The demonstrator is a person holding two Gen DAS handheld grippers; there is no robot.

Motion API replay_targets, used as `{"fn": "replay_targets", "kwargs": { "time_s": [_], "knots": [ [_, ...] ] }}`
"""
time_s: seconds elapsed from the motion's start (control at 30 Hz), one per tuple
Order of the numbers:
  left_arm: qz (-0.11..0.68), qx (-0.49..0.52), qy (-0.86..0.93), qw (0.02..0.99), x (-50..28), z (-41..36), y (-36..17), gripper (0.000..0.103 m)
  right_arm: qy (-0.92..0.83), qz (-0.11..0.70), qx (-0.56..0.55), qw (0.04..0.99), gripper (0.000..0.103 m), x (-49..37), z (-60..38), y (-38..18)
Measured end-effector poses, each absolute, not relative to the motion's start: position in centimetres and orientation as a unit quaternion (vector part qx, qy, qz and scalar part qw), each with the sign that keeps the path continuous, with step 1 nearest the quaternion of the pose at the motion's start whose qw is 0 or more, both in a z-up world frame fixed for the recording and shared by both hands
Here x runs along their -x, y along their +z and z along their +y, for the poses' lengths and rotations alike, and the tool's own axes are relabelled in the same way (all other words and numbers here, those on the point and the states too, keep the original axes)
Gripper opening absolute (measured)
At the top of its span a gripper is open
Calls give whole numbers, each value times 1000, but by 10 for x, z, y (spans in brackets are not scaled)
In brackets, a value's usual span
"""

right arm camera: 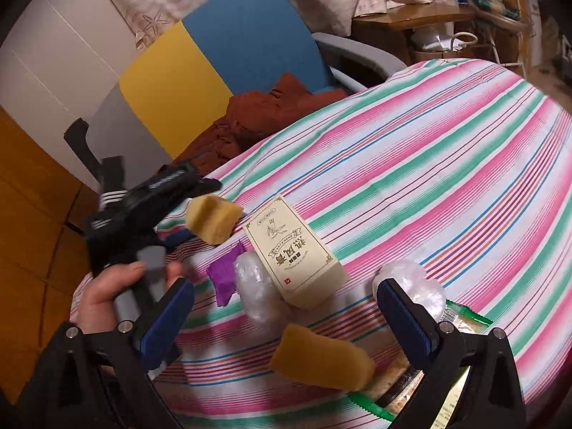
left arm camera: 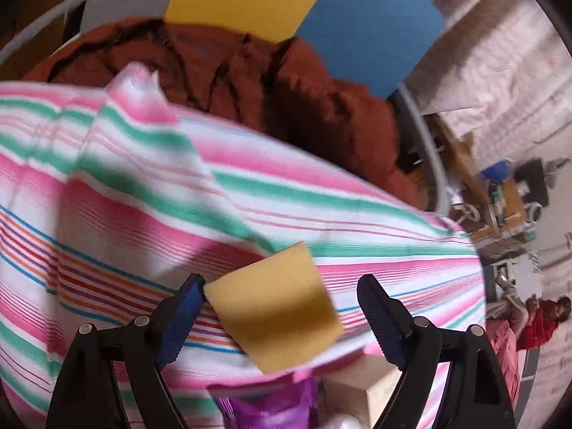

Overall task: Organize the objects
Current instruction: 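Grasp the yellow sponge with the left tool while the right tool reaches out, then grasp the purple packet with the right tool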

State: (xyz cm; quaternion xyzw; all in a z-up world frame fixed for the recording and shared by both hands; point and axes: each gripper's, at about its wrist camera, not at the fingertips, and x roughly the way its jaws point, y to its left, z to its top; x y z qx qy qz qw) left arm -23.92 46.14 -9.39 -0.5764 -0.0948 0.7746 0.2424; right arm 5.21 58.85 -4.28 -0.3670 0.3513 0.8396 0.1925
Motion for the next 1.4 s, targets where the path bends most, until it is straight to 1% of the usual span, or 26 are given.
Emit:
{"fn": "replay_targets", "kwargs": {
  "time_s": [0.03,0.07,0.1,0.17,0.23,0.33,0.6,0.73,0.77,0.83,0.9,0.97,1.03,1.1,1.17,1.33,1.4],
  "knots": [
    [-91,582,772,237,239,463,-99,78,838,354,368,193,103,-52,589,-43],
    [-80,577,777,238,238,463,-100,68,834,359,370,194,103,-52,591,-45],
    [-72,565,781,255,235,463,-96,61,832,362,372,195,103,-53,592,-47],
    [-72,564,777,270,230,459,-92,59,827,367,376,201,103,-54,595,-50],
    [-75,546,781,293,220,449,-77,58,828,362,376,206,103,-54,595,-49],
    [-59,514,793,321,196,430,-52,58,831,352,380,205,103,-52,592,-49],
    [-25,453,813,365,120,334,-15,58,862,285,385,164,103,-36,565,-40],
    [-15,429,822,374,89,284,-9,58,875,213,408,148,102,-18,539,-42],
    [-16,426,824,373,83,272,-9,58,879,193,413,142,101,-14,531,-43],
    [-24,422,827,371,74,247,-9,58,882,167,421,131,95,-8,523,-46],
    [-32,422,827,371,68,229,-11,58,881,137,434,127,85,-5,512,-52],
    [-42,420,829,366,63,209,-11,58,882,116,441,120,79,-2,503,-55],
    [-48,420,830,363,61,193,-12,58,881,82,452,110,76,5,493,-58],
    [-53,424,829,361,61,179,-13,59,875,27,473,101,71,18,481,-62],
    [-56,424,830,356,62,167,-13,59,863,-50,493,96,69,33,470,-64],
    [-86,430,829,347,71,143,-15,59,798,-235,553,47,69,72,456,-77],
    [-97,432,828,344,75,137,-15,59,773,-271,572,35,70,85,455,-88]
  ]
}}
